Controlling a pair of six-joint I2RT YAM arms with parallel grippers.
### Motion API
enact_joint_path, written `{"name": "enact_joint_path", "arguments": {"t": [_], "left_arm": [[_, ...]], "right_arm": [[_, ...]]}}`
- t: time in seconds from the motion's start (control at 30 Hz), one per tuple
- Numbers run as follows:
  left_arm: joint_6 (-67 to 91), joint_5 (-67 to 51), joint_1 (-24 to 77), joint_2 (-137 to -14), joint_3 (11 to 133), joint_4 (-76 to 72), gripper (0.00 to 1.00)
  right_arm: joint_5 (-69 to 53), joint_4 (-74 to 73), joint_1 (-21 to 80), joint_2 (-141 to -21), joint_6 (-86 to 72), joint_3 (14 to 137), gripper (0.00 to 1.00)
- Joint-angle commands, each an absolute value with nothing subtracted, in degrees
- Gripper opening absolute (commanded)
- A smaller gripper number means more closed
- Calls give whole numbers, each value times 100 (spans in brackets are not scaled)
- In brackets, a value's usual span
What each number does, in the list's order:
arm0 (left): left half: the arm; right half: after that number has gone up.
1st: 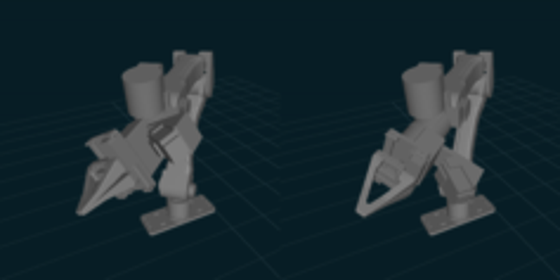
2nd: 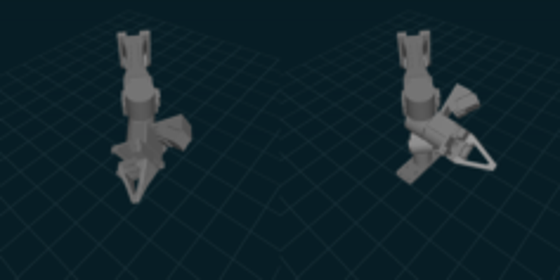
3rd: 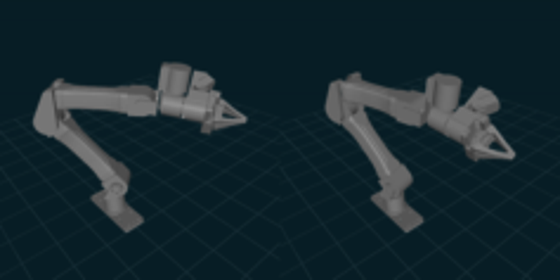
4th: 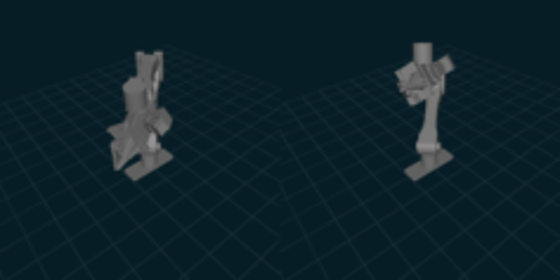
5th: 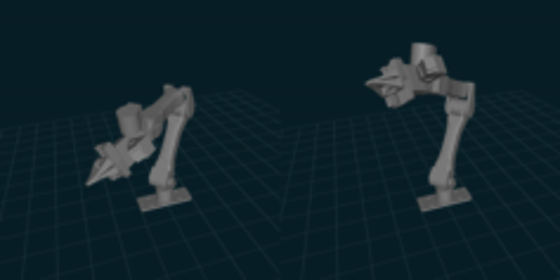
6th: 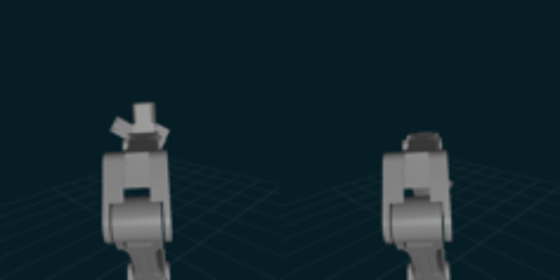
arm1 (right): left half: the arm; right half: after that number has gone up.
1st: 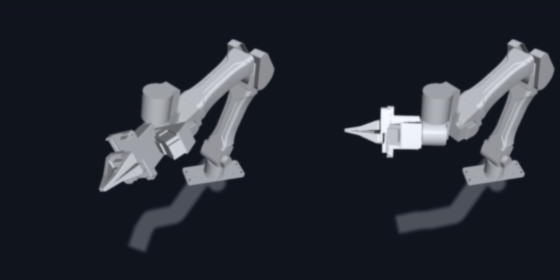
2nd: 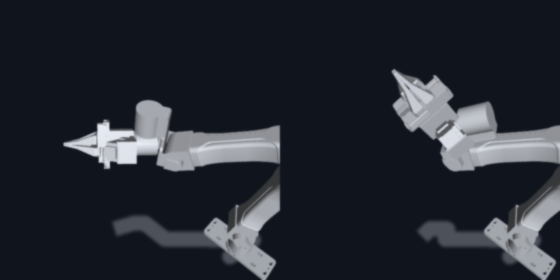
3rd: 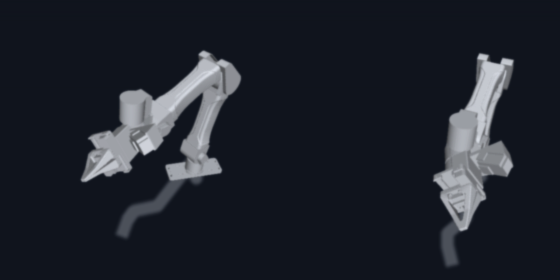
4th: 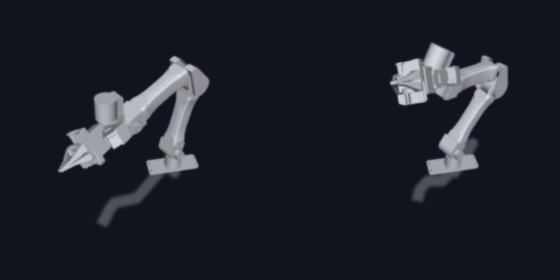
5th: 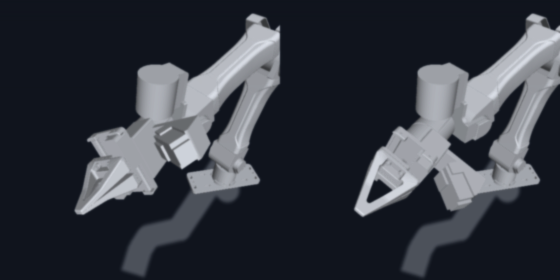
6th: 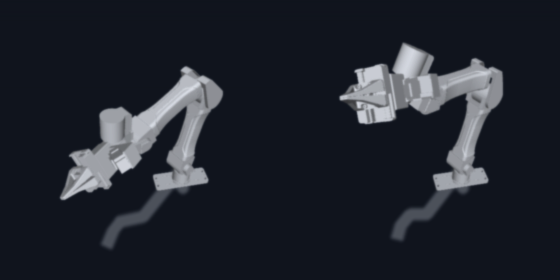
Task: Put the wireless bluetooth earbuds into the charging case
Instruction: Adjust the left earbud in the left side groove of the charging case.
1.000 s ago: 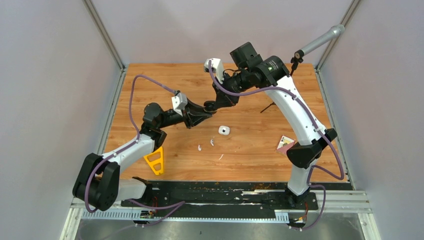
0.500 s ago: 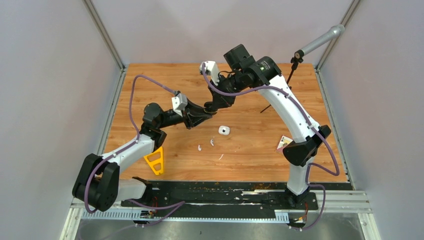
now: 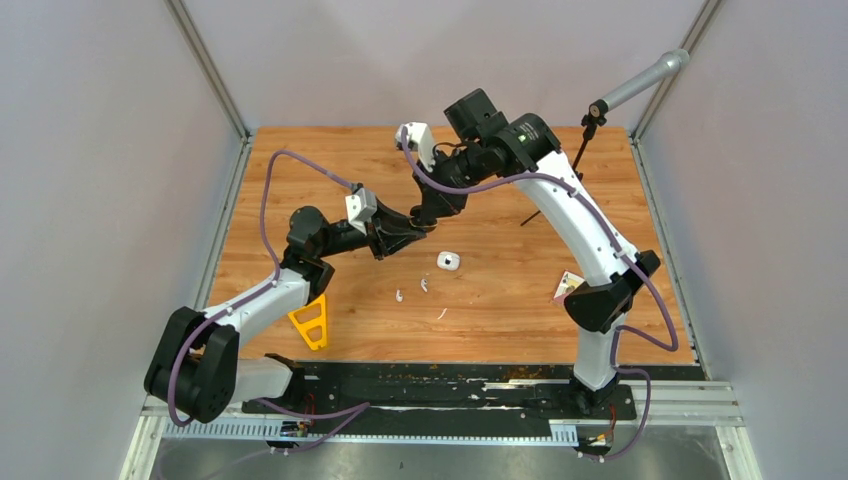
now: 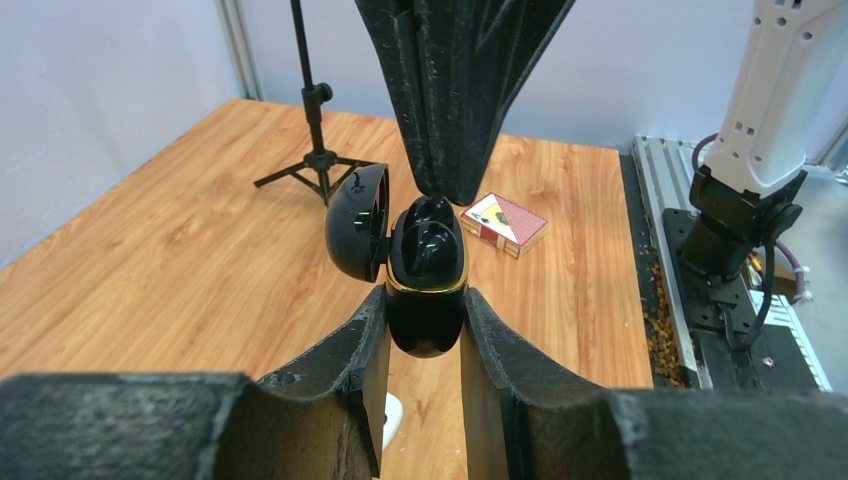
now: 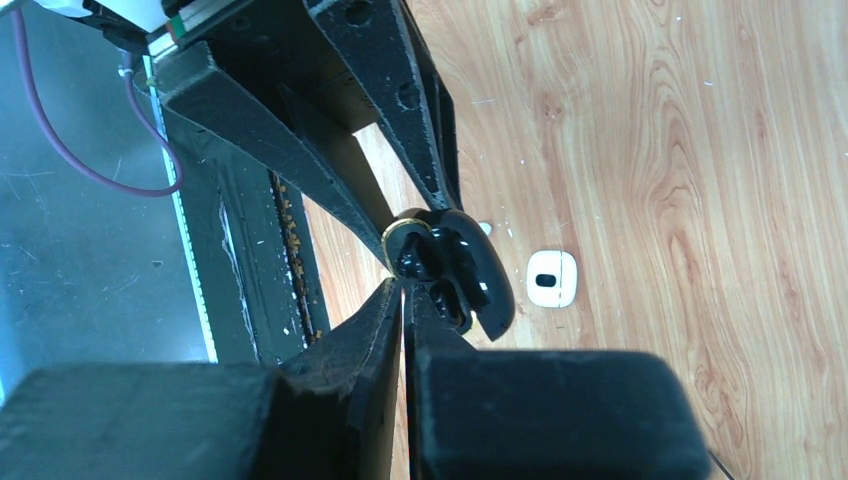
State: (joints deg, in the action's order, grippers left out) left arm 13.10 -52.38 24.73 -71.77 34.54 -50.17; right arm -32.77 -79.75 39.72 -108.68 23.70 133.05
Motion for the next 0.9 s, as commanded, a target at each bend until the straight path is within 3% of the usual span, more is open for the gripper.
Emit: {"name": "enact_joint_path", "arguments": {"t": [0.0,0.3,0.4,0.5,0.57,0.8,0.87], "left_arm": [[1208,-5182,2507,-7073,3448,-5176,0],[1239,-5127,2505,-7068,3467,-5165,0],[1227,-5199,2505,-7051,3471,-5114,0],[1168,-5298,2505,-7040,3472,-5041,0],[1110,-5381,2509,-7020,3476,-4992,0],[932,-5675,2507,-6971,3577,-4771,0],[866,-5750,2505,-6970,3632,-4644,0]], "right_arm": [[-3449,-7867,4093,-10915,2424,13493,7],[-3597,-7914,4035,-10846,2399,13734,5],[-3634,-7753,3845,-10704,2377,13970,9],[-3671,-7661,3524,-10626,2262,13982,48],[-3914,-7881,3387,-10635,2511,13860,65],[-4243,-8342,3360,-10869,3094,13446,78],[-4381,-8392,3359,-10953,3216,13433,93]]}}
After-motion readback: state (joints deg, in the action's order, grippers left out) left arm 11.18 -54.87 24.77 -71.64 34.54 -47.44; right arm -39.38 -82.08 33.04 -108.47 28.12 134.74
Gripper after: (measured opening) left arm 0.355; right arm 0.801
